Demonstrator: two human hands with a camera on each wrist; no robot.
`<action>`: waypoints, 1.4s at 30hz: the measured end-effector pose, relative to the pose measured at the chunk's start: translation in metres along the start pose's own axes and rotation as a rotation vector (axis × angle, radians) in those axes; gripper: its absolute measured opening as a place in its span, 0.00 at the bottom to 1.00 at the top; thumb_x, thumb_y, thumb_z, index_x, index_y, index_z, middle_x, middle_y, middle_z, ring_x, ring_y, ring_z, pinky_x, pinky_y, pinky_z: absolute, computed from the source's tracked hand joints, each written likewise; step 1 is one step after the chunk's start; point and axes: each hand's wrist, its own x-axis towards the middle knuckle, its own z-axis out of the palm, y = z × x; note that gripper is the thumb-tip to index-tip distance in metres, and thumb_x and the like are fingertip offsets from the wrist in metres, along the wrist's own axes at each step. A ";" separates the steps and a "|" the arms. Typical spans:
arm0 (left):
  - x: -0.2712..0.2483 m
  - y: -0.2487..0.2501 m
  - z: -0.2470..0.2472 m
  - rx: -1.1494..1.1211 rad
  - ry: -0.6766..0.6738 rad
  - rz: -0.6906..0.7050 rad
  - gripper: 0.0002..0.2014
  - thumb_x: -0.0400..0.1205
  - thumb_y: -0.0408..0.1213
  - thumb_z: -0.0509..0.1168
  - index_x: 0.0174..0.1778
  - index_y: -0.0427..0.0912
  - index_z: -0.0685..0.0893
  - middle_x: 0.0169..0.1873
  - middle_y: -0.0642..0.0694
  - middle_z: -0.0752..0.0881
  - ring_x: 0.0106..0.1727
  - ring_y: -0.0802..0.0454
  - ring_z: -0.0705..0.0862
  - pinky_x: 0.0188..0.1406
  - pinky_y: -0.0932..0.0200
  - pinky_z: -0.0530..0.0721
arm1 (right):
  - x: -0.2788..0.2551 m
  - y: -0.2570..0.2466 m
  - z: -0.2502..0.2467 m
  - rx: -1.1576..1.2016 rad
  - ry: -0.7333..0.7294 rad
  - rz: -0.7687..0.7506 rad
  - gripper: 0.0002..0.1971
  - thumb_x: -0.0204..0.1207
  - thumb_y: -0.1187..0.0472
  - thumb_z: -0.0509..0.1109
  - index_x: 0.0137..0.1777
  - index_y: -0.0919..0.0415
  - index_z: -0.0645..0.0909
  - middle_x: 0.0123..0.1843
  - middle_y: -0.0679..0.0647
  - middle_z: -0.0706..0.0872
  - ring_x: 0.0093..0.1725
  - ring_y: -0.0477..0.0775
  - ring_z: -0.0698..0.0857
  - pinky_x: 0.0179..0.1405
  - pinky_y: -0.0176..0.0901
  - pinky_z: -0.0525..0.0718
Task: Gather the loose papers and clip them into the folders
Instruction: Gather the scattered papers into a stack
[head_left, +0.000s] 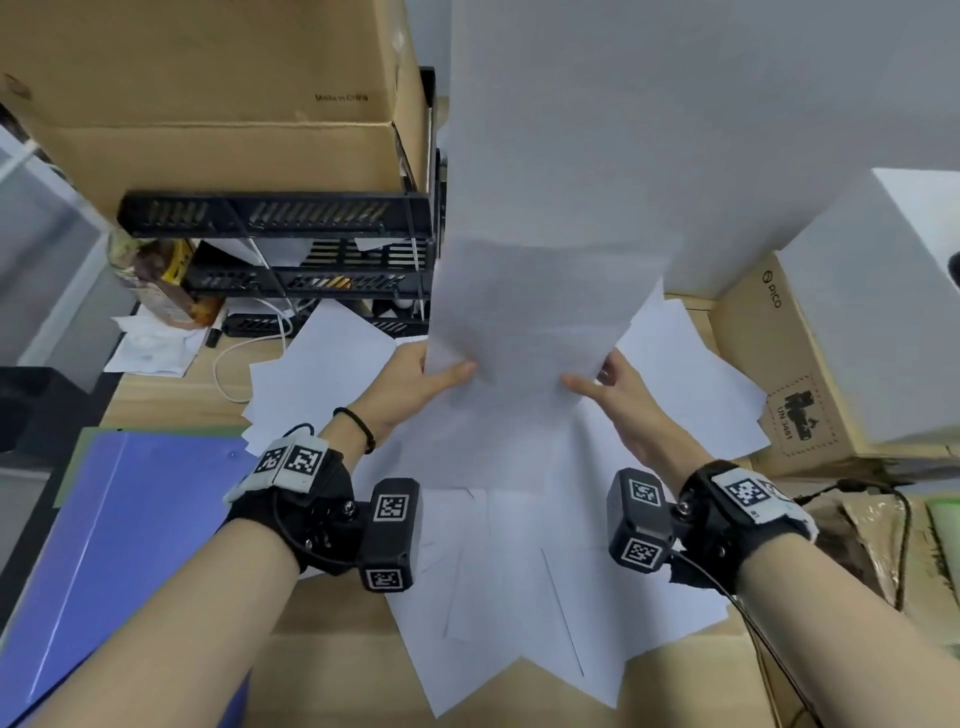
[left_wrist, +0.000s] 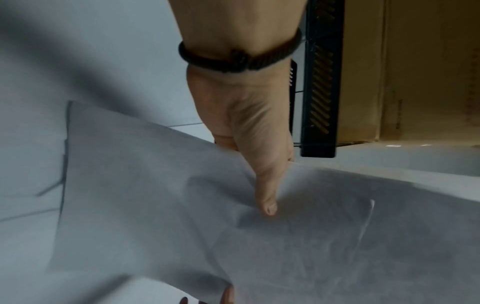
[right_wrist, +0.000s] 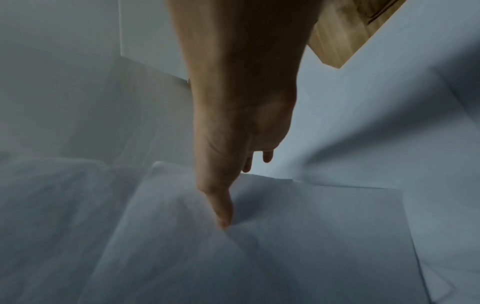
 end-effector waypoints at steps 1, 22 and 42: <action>0.001 0.009 -0.001 -0.021 0.023 0.028 0.15 0.78 0.38 0.71 0.61 0.40 0.85 0.57 0.46 0.89 0.59 0.50 0.87 0.61 0.54 0.84 | -0.001 -0.008 0.000 0.024 0.013 -0.037 0.28 0.73 0.62 0.77 0.73 0.55 0.74 0.68 0.49 0.84 0.71 0.50 0.80 0.69 0.48 0.78; -0.013 0.024 -0.013 -0.078 0.174 0.092 0.17 0.78 0.34 0.71 0.63 0.45 0.82 0.58 0.50 0.88 0.57 0.57 0.87 0.55 0.63 0.86 | -0.019 -0.049 0.016 0.027 0.004 -0.204 0.14 0.79 0.66 0.69 0.63 0.54 0.82 0.62 0.51 0.89 0.60 0.50 0.88 0.57 0.43 0.87; -0.038 -0.029 0.017 -0.017 0.094 -0.212 0.17 0.80 0.37 0.70 0.65 0.46 0.81 0.60 0.47 0.87 0.63 0.49 0.84 0.56 0.59 0.82 | -0.059 0.014 0.007 -0.130 -0.215 0.135 0.09 0.85 0.58 0.62 0.60 0.46 0.79 0.60 0.42 0.87 0.52 0.35 0.88 0.46 0.31 0.85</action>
